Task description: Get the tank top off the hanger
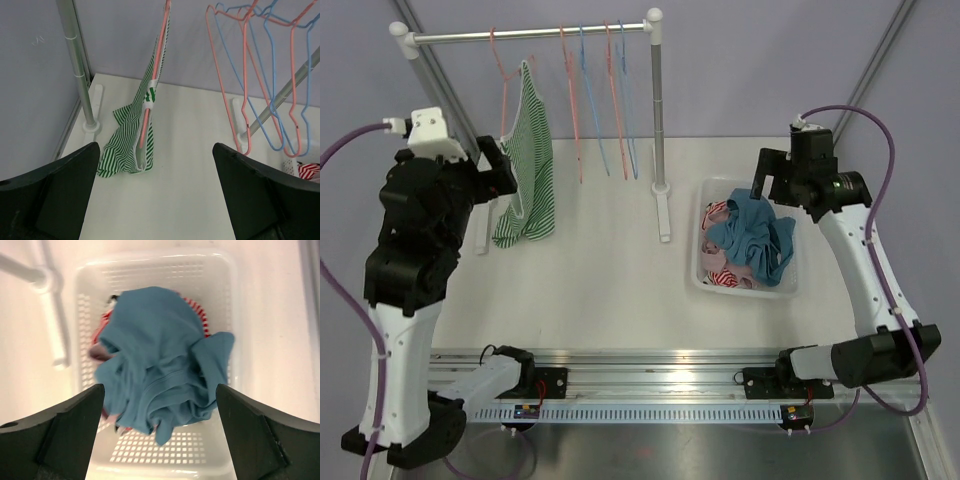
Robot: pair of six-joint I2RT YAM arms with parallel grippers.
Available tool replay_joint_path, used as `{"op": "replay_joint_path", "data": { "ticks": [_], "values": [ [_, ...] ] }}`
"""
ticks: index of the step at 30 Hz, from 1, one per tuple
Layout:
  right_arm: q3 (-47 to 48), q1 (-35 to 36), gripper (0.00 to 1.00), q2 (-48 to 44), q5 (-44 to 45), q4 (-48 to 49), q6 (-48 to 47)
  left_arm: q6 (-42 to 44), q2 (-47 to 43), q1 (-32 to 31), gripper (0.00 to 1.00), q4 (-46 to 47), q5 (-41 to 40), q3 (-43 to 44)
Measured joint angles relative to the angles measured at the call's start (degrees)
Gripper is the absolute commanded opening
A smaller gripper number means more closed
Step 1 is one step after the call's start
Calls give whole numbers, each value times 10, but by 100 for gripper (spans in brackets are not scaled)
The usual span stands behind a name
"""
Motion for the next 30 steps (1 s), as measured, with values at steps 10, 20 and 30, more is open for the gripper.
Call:
{"op": "replay_joint_path", "data": {
  "ticks": [10, 20, 30],
  "values": [
    [-135, 1, 99, -231, -272, 93, 10, 37, 233, 58, 99, -46, 39, 195],
    [-190, 1, 99, -252, -448, 192, 47, 68, 388, 135, 84, -65, 155, 322],
    [-224, 1, 100, -249, -540, 282, 99, 82, 479, 201, 23, -62, 284, 355]
  ]
}}
